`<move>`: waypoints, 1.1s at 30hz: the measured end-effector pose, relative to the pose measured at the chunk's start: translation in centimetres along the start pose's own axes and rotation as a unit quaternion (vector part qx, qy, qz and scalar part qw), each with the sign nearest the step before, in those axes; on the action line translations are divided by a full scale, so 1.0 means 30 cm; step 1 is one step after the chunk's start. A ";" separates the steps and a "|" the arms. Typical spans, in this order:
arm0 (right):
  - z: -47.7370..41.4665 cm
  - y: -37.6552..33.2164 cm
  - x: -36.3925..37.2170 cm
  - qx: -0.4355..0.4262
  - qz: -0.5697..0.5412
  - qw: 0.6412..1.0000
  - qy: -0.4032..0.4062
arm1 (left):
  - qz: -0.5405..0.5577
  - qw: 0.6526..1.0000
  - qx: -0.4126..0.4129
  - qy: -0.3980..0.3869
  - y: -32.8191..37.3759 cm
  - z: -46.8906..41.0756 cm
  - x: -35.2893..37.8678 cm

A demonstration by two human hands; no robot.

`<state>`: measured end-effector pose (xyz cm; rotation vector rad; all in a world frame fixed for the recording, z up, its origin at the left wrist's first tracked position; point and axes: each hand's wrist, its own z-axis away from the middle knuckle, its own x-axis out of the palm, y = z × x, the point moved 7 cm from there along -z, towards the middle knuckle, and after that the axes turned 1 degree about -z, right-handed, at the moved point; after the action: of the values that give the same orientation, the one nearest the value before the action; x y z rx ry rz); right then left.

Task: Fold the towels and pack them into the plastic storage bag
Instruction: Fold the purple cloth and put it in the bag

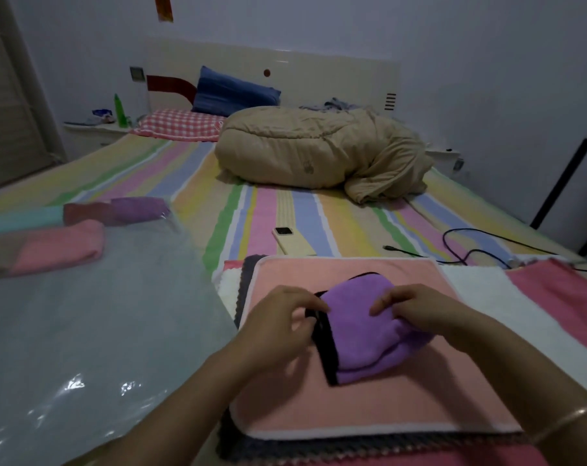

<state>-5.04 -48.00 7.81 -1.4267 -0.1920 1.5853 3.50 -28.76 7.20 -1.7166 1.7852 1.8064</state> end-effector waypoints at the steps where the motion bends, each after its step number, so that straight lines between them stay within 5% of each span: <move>1: 0.008 -0.010 -0.009 -0.019 0.059 0.998 0.020 | -0.014 0.999 0.017 -0.029 0.009 0.012 0.029; 3: 0.032 -0.059 0.009 -0.059 0.221 0.972 0.053 | -0.030 0.998 0.018 -0.060 0.001 0.037 0.070; 5: 0.065 -0.130 0.064 -0.102 0.400 0.904 0.114 | -0.012 0.999 0.005 -0.041 -0.005 0.061 0.064; 8: 0.117 -0.213 0.188 -0.126 0.484 0.846 0.183 | 0.020 0.999 -0.017 0.026 -0.021 0.107 -0.016; 11: 0.130 -0.202 0.321 -0.081 0.462 0.867 0.167 | -0.009 0.996 -0.033 0.079 -0.058 0.183 -0.125; 21: 0.122 -0.138 0.374 -0.065 0.436 0.867 0.230 | -0.175 0.982 -0.046 0.052 -0.214 0.466 -0.337; 26: 0.189 -0.214 0.342 -0.171 0.459 0.843 0.221 | -0.295 0.955 -0.027 0.019 -0.280 0.569 -0.402; 33: 0.417 -0.410 0.469 -0.362 0.329 0.853 0.184 | -0.308 0.949 -0.070 0.022 -0.361 0.676 -0.478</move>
<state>-6.95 -25.72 10.15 -2.5710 -0.0681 1.8120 3.90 -1.82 4.16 -2.0668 0.9664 1.6379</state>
